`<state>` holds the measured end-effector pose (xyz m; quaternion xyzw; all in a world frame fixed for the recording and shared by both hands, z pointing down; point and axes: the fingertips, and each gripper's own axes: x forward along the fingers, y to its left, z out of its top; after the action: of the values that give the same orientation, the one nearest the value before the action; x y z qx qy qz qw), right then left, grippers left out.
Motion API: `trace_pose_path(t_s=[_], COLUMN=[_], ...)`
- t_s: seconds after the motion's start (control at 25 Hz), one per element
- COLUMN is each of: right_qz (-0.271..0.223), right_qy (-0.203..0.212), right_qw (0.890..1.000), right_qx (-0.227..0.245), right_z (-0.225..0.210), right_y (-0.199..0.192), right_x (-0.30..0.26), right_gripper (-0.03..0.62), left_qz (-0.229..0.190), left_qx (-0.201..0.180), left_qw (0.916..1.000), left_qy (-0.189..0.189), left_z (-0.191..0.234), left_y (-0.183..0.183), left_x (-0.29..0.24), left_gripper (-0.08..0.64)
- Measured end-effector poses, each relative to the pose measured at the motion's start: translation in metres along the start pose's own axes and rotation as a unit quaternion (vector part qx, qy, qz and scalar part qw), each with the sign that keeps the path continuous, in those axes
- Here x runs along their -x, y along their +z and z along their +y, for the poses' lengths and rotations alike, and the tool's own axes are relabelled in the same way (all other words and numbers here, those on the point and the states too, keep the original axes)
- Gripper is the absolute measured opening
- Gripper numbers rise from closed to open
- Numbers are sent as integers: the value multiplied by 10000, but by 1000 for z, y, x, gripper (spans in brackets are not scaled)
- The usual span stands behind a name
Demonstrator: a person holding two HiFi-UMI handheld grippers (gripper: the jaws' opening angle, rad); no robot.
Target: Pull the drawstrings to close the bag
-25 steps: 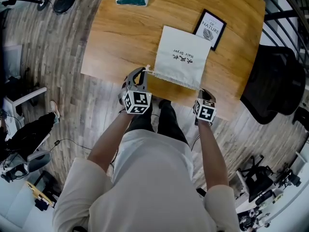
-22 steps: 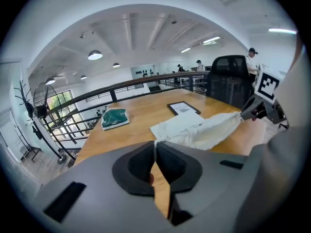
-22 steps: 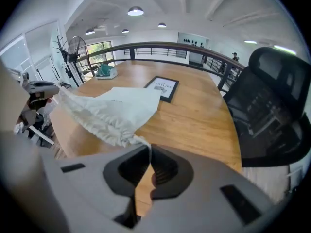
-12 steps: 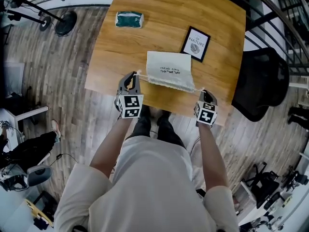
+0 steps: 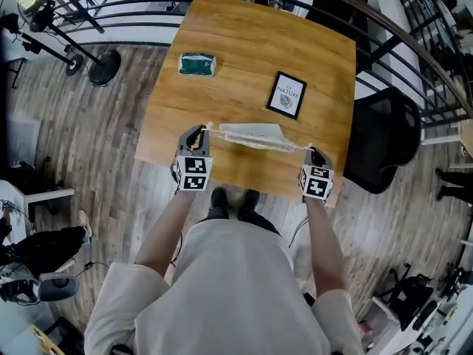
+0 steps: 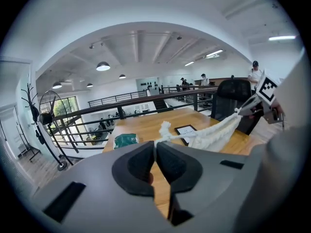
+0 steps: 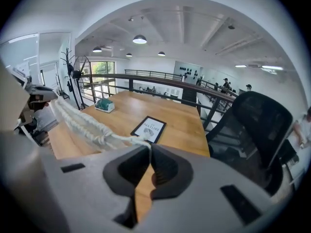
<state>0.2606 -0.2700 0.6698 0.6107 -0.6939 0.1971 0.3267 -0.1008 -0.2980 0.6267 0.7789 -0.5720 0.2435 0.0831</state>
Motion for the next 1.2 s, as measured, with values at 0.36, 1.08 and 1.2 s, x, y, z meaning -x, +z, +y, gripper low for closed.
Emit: trace_pose_path(t_s=[0.36, 1.08, 1.2], right_qz=[-479, -1380, -1415], right_qy=[99, -106, -184], right_qw=[9987, 9900, 9890], right_qx=[-144, 275, 377], right_z=[-12, -50, -54], right_y=[44, 130, 132], right_x=[34, 69, 70], right_gripper=[11, 11, 11], left_qz=[-250, -883, -885], left_qx=[8, -242, -242], left_qw=[9996, 9955, 9955], left_qy=[-148, -259, -220], left_z=[5, 13, 15], left_y=[42, 143, 147], left_x=[12, 10, 9], left_gripper=[3, 5, 5])
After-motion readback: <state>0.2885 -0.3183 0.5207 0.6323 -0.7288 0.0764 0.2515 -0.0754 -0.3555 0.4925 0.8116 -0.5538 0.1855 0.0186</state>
